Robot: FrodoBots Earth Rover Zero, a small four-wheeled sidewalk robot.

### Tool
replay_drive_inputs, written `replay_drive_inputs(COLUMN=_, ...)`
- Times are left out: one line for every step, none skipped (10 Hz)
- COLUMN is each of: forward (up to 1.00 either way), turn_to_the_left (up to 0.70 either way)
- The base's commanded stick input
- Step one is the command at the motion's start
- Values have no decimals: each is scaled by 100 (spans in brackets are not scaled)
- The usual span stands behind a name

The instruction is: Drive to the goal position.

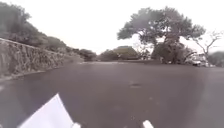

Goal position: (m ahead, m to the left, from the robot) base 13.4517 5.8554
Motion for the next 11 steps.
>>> replay_drive_inputs(forward=50, turn_to_the_left=0)
replay_drive_inputs(forward=50, turn_to_the_left=0)
replay_drive_inputs(forward=50, turn_to_the_left=0)
replay_drive_inputs(forward=50, turn_to_the_left=0)
replay_drive_inputs(forward=50, turn_to_the_left=0)
replay_drive_inputs(forward=50, turn_to_the_left=0)
replay_drive_inputs(forward=50, turn_to_the_left=0)
replay_drive_inputs(forward=50, turn_to_the_left=0)
replay_drive_inputs(forward=50, turn_to_the_left=0)
replay_drive_inputs(forward=50, turn_to_the_left=0)
replay_drive_inputs(forward=50, turn_to_the_left=0)
